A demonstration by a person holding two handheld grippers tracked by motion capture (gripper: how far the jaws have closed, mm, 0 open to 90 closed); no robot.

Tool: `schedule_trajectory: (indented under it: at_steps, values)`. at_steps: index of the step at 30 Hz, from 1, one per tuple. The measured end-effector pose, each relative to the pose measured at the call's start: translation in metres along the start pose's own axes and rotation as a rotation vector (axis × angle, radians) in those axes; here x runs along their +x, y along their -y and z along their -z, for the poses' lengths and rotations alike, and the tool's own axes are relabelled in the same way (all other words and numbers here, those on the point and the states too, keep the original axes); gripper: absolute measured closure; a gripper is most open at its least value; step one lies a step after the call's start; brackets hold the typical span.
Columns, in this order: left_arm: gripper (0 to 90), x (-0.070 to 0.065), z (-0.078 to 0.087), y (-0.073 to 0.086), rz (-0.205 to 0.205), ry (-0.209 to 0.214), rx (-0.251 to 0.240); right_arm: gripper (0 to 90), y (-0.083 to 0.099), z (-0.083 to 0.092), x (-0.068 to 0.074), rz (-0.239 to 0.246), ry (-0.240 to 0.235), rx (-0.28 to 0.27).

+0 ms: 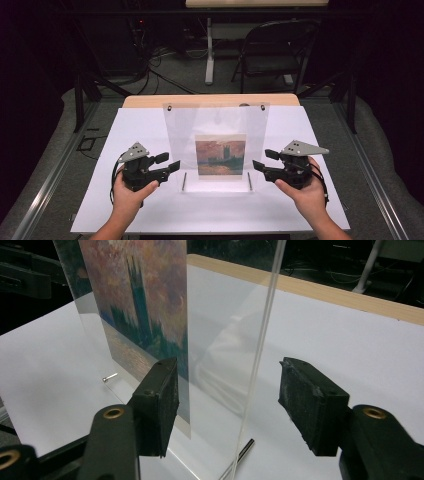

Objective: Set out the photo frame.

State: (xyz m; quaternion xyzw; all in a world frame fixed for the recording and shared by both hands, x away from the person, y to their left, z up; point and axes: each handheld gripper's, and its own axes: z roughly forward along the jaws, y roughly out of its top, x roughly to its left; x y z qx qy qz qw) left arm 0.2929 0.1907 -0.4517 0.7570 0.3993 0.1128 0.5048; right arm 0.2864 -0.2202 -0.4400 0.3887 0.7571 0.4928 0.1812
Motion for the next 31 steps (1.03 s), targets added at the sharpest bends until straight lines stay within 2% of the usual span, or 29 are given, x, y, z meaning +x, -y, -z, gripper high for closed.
schedule_trajectory:
  at_steps: [5, 9, 11, 14, 18, 22, 25, 28, 31]
  values:
    - [43.2, 0.005, 0.006, 0.013, 0.016, -0.026, -0.007, 38.6, 0.010, 0.008, -0.001, 0.001, 0.022, -0.012]
    - [43.1, 0.011, 0.010, 0.026, 0.025, -0.058, -0.017, 38.1, 0.022, 0.011, -0.002, -0.014, 0.033, -0.021]
    - [43.0, 0.014, 0.012, 0.033, 0.044, -0.066, -0.026, 38.0, 0.030, 0.012, -0.002, -0.034, 0.038, -0.020]
    - [43.0, 0.020, 0.014, 0.043, 0.061, -0.089, -0.026, 37.9, 0.039, 0.011, -0.003, -0.045, 0.045, -0.012]
    - [42.9, 0.027, 0.018, 0.054, 0.077, -0.116, -0.023, 37.7, 0.052, 0.009, -0.006, -0.032, 0.075, 0.001]
    - [42.5, 0.034, 0.019, 0.061, 0.096, -0.137, -0.025, 37.6, 0.064, 0.004, -0.008, -0.053, 0.075, 0.006]
    - [42.2, 0.037, 0.017, 0.068, 0.102, -0.147, -0.014, 37.3, 0.071, 0.000, -0.009, -0.067, 0.075, 0.016]
    - [42.2, 0.040, 0.012, 0.075, 0.116, -0.139, 0.004, 37.3, 0.077, -0.005, -0.011, -0.069, 0.080, 0.021]
    - [42.3, 0.041, 0.005, 0.080, 0.103, -0.145, 0.037, 37.3, 0.084, -0.009, -0.011, -0.073, 0.085, 0.032]
